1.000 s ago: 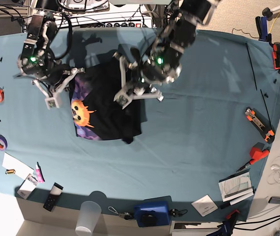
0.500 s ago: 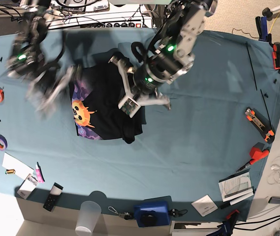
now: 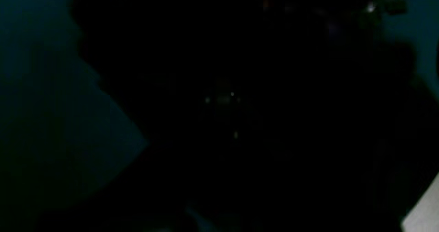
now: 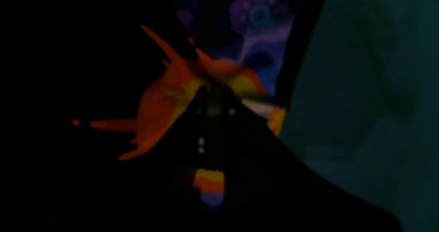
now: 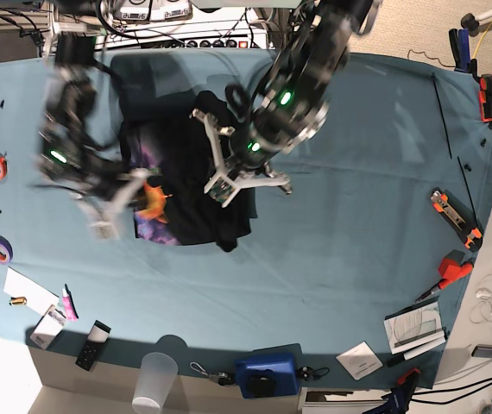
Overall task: Layout the t-shirt on the table in an organized manner, then fold the t-shirt properly
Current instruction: 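Press and smooth the folded stack with both grippers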
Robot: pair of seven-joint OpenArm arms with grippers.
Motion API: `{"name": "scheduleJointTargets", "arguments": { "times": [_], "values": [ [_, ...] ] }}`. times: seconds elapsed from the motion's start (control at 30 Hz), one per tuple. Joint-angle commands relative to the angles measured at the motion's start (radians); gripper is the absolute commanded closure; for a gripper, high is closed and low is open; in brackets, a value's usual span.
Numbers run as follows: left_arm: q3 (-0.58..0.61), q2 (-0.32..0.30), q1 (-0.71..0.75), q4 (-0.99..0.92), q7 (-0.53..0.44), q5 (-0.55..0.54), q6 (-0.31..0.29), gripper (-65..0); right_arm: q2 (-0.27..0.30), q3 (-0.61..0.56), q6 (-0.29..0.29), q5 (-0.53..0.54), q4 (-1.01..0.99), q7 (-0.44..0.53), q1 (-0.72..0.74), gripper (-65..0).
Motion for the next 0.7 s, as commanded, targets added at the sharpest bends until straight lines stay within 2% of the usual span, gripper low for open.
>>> {"name": "scheduleJointTargets", "arguments": {
  "times": [0.0, 0.13, 0.3, 0.43, 0.67],
  "values": [
    [0.003, 0.013, -0.018, -0.013, -0.015, -0.001, 0.000, 0.0, 0.006, -0.024, 0.003, -0.021, -0.021, -0.002, 0.024, -1.4],
    [0.003, 0.013, -0.025, -0.056, 0.018, 0.008, 0.001, 0.0, 0.006, -0.067, 0.001, -0.052, -0.084, -0.014, 0.029, -1.4],
    [0.003, 0.013, -0.027, -0.028, 0.044, 0.008, 0.005, 0.0, 0.009, -0.039, -0.001, -0.050, -0.061, -0.114, 0.030, -1.4],
    [0.003, 0.013, -0.027, 0.072, 0.097, 0.018, 0.084, 0.0, 0.009, 0.054, -0.002, -0.008, 0.020, -0.163, 0.029, -1.4],
    [0.003, 0.013, -0.011, 0.343, 0.247, 0.144, 0.185, 0.0, 0.009, 0.270, 0.000, 0.165, 0.254, -0.266, 0.027, 0.0]
  ]
}}
